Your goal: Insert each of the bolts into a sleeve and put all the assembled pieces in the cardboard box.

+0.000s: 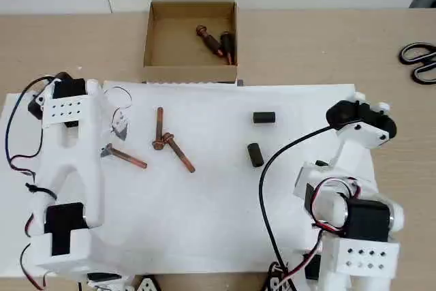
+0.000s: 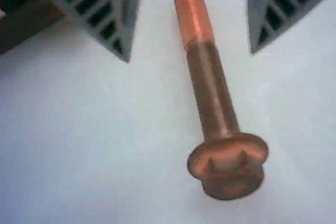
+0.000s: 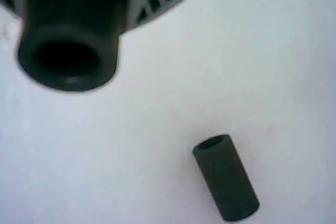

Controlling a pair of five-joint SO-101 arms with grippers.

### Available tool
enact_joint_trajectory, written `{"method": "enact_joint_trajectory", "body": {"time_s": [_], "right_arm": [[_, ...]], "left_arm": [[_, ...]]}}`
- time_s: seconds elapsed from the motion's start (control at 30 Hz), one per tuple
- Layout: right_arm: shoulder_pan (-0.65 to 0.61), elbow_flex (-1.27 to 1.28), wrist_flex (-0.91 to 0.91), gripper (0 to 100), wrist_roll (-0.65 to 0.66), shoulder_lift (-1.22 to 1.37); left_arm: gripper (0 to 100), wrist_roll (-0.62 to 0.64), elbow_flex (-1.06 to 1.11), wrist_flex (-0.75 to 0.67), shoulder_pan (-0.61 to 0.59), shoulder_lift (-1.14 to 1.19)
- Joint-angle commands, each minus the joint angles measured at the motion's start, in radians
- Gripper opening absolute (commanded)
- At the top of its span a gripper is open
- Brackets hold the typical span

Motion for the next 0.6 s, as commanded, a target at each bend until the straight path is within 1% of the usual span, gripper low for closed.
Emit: {"method": "enact_joint_trajectory", "body": {"time_s": [0.0,0.2,0.4,0.57], "right_arm": [[0.008,-0.003,-0.018,0.3,-0.009,-0.007],[0.008,-0.003,-0.018,0.3,-0.009,-0.007],[0.008,-0.003,-0.018,0.3,-0.011,-0.007],[0.008,-0.003,-0.018,0.3,-0.011,-0.007]], "left_arm": [[16,0.003,-0.002,-0.008,0.0,-0.005],[15,0.003,0.025,-0.015,0.0,-0.003],[15,0.003,0.125,-0.08,0.0,-0.003],[15,0.003,0.159,-0.133,-0.003,-0.003]]}}
